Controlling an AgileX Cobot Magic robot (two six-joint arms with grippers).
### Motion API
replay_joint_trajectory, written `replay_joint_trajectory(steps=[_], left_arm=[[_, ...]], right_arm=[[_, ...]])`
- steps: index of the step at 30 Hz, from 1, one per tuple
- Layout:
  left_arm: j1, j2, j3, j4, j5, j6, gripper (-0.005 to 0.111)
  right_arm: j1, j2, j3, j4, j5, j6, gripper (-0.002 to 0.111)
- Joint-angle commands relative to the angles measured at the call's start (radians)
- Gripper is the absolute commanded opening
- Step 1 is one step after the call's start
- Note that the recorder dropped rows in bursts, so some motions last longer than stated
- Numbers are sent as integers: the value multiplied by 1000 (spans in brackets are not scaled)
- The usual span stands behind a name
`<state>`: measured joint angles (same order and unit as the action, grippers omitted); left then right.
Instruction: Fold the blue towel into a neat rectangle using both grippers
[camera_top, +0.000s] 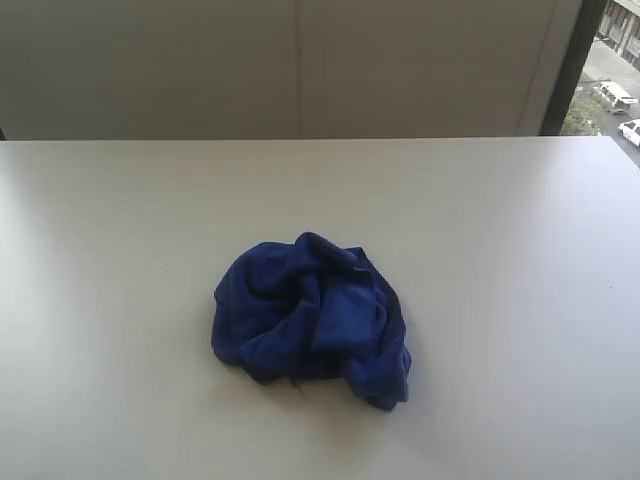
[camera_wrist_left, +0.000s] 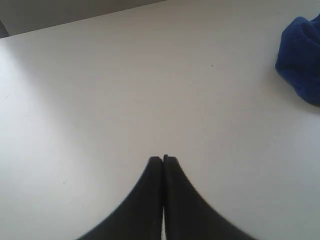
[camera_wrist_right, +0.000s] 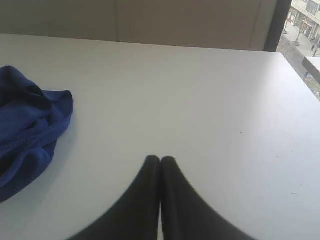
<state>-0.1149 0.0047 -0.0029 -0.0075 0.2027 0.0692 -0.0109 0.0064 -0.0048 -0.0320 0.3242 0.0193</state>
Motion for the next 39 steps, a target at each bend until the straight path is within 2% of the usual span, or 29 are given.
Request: replay_joint_trajectory(steps=[1,33,39], left_arm=[[-2,-5,3,-6,1,2,0],[-2,-5,3,-6,-56,17,0],[-2,-5,3,-12,-111,12,0]], right_arm=[[0,-6,5,-1,-8,2,0],[0,-6,5,-1,-8,2,0],[0,-6,5,-1,-8,2,0]])
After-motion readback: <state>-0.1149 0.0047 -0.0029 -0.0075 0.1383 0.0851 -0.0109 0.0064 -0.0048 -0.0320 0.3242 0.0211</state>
